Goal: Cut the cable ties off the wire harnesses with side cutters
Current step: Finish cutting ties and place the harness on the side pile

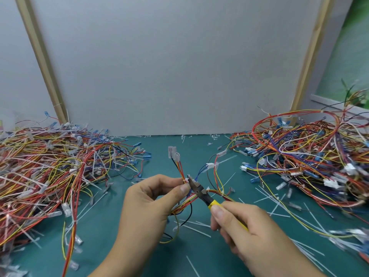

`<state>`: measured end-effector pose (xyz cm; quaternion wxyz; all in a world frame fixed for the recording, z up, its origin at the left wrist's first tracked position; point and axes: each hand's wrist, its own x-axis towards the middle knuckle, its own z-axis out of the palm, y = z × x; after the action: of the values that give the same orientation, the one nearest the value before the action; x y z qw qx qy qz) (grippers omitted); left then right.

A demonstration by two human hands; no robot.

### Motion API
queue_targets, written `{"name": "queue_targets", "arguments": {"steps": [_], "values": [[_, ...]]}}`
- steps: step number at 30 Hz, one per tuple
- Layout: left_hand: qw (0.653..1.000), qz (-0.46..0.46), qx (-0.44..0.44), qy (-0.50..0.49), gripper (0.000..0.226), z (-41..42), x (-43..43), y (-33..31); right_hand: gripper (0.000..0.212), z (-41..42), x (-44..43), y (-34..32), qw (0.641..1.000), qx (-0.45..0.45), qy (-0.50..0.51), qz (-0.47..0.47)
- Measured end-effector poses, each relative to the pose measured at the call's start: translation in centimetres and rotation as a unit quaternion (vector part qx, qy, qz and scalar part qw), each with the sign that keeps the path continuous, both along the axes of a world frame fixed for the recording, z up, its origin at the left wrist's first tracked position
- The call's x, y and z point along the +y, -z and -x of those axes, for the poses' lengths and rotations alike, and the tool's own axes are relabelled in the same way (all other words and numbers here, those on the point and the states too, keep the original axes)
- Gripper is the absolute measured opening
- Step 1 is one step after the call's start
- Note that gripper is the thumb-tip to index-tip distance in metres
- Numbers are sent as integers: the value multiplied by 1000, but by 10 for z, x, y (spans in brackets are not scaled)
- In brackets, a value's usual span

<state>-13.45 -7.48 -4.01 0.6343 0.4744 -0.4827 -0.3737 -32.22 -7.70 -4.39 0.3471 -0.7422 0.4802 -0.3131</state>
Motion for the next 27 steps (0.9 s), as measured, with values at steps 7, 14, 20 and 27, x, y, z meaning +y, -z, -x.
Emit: {"name": "queue_targets", "arguments": {"steps": [7,14,20,27], "values": [[1000,-17,-14,-6,8,-5,-4,1,58,3,-2,-3,999,-49,-4,-14],[871,7,-485,-74,47,-39,-12,-12,54,11,-6,-19,998,-48,0,51],[837,-101,-527,106,18,-42,-13,-38,39,32,29,-24,987,109,-76,90],[952,48,-294,-69,20,-8,-22,-135,35,13,49,16,943,292,-124,100]]}}
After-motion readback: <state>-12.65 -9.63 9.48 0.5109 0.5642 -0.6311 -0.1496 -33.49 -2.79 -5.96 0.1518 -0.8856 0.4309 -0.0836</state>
